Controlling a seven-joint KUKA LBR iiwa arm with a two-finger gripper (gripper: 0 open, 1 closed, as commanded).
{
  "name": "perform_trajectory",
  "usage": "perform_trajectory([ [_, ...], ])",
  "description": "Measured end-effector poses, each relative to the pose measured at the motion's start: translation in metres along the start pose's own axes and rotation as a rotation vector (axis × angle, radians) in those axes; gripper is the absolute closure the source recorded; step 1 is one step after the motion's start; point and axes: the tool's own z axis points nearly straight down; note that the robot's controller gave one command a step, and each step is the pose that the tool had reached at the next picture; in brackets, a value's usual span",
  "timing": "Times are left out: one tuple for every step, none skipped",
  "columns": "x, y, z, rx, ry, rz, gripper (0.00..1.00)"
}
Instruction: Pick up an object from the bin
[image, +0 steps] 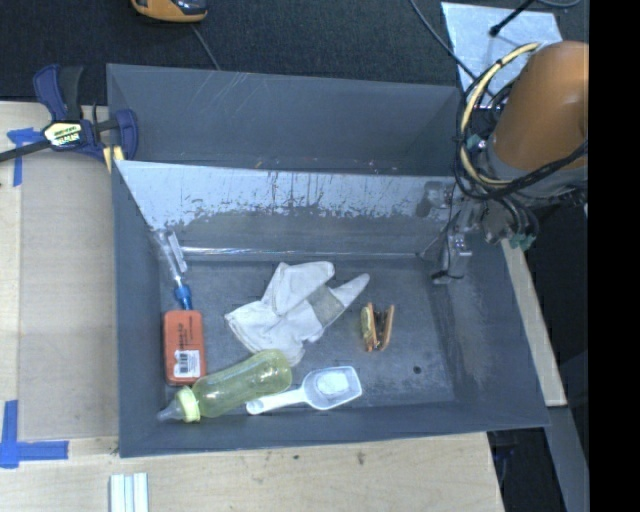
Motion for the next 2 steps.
perform_trajectory([
  [0.002,0.017,0.016,-0.003,0.024,0.005,0.00],
  [-0.002,0.031,0.028,-0.001,0.013,0.004,0.00],
])
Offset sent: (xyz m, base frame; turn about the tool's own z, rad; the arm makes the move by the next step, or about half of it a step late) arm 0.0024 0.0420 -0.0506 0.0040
